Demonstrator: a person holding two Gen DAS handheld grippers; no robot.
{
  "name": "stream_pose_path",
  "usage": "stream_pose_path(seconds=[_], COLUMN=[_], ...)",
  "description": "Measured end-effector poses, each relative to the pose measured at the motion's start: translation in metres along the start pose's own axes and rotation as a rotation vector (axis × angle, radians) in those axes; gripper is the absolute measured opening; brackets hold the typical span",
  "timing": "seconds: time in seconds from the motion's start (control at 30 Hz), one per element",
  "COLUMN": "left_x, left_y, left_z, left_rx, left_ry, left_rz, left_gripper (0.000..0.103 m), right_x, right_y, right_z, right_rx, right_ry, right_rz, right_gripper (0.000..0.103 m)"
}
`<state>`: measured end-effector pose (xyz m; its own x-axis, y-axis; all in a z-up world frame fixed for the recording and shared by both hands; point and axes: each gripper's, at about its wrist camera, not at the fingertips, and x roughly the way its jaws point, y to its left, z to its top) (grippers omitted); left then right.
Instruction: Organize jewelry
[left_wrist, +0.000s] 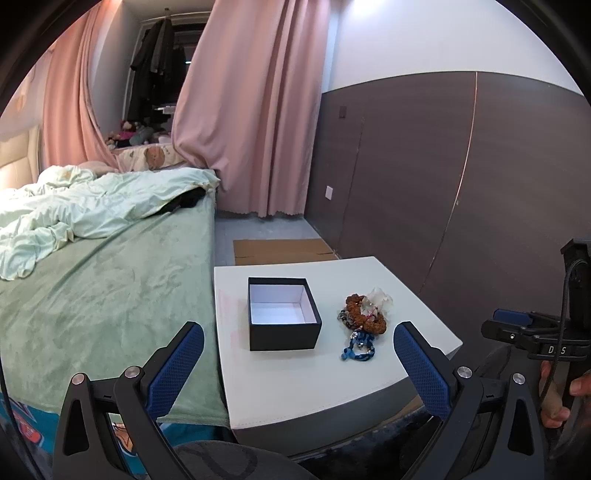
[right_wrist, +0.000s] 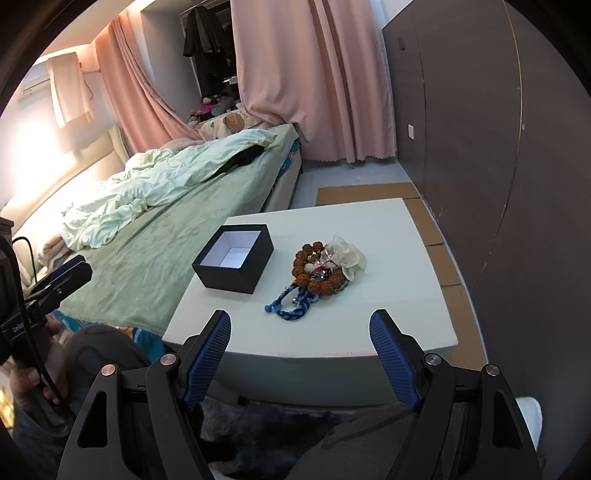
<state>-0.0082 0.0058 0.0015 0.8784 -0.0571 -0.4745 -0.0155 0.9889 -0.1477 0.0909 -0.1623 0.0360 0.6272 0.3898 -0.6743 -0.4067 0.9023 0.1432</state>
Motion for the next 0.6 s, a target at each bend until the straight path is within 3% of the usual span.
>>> stream_pose_path(seconds=[0.6], left_x=[0.0002], left_y=[-0.0004], left_z=[-0.0017], left_rx=[-0.001], left_ry=[0.008], left_rz=[-0.002], left_gripper=[0.103], right_x=[-0.002], right_y=[-0.0033], right_z=[-0.0003], right_rx=[0.015], right_ry=[-0.003], right_rz=[0.01], right_gripper=[0.078])
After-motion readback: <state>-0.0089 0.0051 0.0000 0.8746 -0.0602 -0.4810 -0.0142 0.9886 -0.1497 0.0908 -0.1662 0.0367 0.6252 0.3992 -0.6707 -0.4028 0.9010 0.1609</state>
